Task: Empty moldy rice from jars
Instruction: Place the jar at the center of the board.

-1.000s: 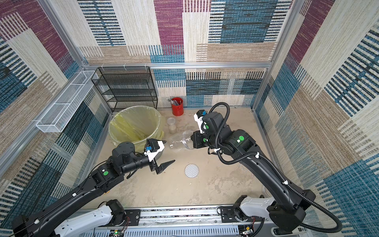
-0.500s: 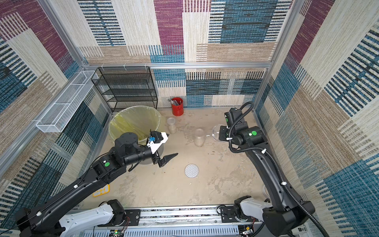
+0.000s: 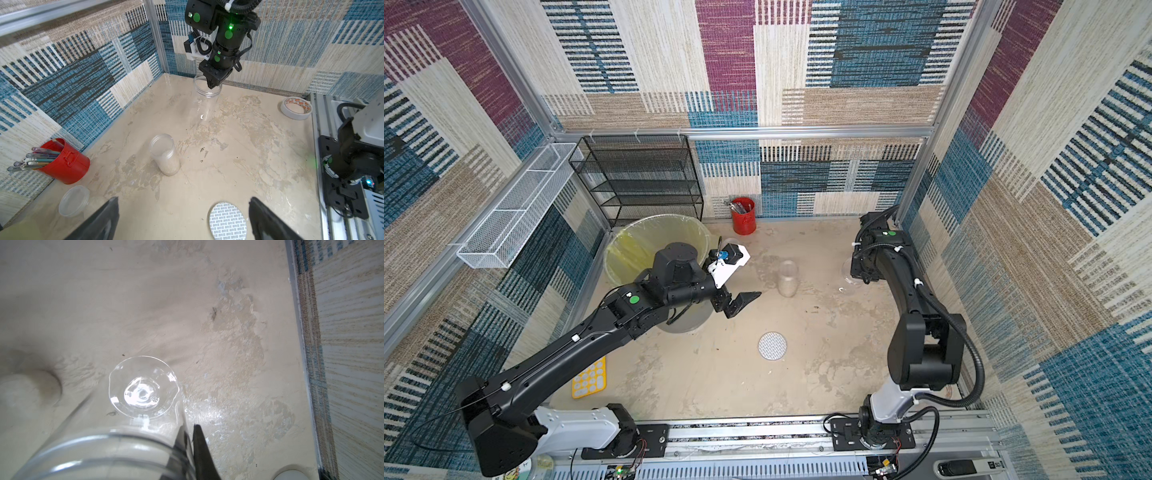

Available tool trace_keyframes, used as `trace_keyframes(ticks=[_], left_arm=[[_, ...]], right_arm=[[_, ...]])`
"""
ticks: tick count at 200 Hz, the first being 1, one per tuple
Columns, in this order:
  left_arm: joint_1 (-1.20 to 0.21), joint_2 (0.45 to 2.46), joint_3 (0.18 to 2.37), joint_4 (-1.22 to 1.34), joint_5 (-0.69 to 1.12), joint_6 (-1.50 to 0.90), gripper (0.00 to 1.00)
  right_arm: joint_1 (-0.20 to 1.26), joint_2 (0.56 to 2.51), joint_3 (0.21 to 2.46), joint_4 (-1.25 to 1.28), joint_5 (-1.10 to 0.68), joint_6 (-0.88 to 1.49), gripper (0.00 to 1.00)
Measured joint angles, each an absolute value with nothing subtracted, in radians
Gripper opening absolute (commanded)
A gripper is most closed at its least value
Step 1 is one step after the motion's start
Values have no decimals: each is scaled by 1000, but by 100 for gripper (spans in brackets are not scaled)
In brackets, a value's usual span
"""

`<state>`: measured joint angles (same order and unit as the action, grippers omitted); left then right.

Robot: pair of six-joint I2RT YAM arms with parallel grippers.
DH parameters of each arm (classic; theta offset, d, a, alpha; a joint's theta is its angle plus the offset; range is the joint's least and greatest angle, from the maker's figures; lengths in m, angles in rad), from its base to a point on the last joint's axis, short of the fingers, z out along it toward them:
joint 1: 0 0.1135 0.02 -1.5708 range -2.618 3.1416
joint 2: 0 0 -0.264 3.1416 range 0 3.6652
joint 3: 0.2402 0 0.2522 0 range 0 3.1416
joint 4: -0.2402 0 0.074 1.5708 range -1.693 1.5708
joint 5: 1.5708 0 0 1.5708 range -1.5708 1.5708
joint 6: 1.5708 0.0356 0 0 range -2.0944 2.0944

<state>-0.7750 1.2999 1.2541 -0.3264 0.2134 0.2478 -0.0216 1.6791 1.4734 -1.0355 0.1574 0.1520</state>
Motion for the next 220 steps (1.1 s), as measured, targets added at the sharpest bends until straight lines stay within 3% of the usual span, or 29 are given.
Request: trace_keyframes(ticks=[84,141,195,220], left_arm=[[-775,1328,1261,-370,216,184,99],[-775,1376,1264,-357,243,68,99],[-788,1342,1193,-272,212,-31,99],[-793,1338,1195,-262,161,-57,99]], right_arm=[[-72,1810,1504,-1026,183,117,12],[-73,1818,1491,-1016,183,111,49],[-73,1808,1480,-1013,166,111,60],[-73,1788,1491,-1013,164,111,80]])
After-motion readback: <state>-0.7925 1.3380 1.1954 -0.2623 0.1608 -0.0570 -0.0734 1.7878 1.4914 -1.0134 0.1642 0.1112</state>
